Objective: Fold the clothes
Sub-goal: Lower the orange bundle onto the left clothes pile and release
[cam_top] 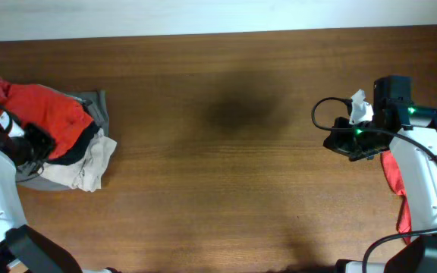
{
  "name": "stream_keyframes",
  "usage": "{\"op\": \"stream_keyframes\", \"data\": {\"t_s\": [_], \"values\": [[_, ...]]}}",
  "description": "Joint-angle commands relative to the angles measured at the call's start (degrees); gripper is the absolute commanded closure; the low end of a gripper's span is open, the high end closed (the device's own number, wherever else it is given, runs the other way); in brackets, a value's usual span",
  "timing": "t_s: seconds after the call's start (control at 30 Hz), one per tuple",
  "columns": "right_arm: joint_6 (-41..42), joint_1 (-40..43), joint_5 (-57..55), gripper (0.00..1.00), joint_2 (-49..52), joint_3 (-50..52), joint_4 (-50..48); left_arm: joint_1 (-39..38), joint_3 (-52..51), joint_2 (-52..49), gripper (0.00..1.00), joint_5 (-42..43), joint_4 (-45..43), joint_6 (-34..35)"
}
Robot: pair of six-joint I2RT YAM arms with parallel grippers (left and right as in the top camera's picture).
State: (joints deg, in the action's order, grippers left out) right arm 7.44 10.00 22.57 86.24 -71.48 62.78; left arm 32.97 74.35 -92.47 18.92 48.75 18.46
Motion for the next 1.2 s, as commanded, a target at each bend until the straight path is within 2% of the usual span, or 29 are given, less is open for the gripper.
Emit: {"op": "stream_keyframes", "data": {"t_s": [0.0,0.07,0.13,0.2,0.3,0.37,0.43,0.57,0.7,0.9,0.97,1.07,1.17], "values": [[-0.6,0.2,0.8,0.91,-0.7,-0.9,-0.1,-0.4,-0.2,0.4,1.00,20.8,-2.9,-0.3],[-0.6,0.2,0.8,0.91,-0.7,-0.9,-0.1,-0.4,-0.2,0.5,0.99,26.6,-4.4,0.2],[-0.7,0.2,0.8,0.91,-0.7,-0.9,-0.1,-0.2,-0.2,0.6,1.00,28.0,-4.9,1.9],[-0.9,0.2,0.7,0.91,-0.7,-0.9,-0.1,-0.1,-0.2,0.6,0.99,27.5,-4.5,2.6],[-0.9,0.2,0.8,0.91,-0.7,-0.9,-0.1,-0.1,-0.2,0.6,0.98,20.7,-0.1,2.6],[-0.9,0.2,0.7,0.91,-0.7,-0.9,-0.1,-0.1,-0.2,0.6,0.81,14.7,3.2,2.6],[-1.1,0.2,0.7,0.91,-0.7,-0.9,-0.2,-0.2,-0.2,0.6,0.73,11.4,6.7,2.1],[-1.0,0.2,0.7,0.91,-0.7,-0.9,-0.3,-1.0,-0.2,3.0,0.72,11.6,9.0,-5.5],[-1.0,0.2,0.8,0.91,-0.7,-0.9,-0.6,-2.4,-0.2,9.8,0.67,6.9,8.0,-6.6],[-1.0,0.2,0.8,0.91,-0.7,-0.9,-0.7,-2.9,0.8,20.4,0.51,-4.3,5.7,-5.2],[-1.0,0.2,0.8,0.91,-0.7,-0.9,-0.8,-3.0,0.9,20.0,0.46,-3.9,3.5,-8.7],[-1.0,0.2,0.8,0.91,-0.7,-0.9,-0.7,-3.0,0.9,18.5,0.48,-3.7,-0.7,-15.5],[-1.0,0.2,0.8,0.91,-0.7,-0.9,-0.6,-3.0,0.9,16.2,0.63,-3.8,-6.3,-18.1]]}}
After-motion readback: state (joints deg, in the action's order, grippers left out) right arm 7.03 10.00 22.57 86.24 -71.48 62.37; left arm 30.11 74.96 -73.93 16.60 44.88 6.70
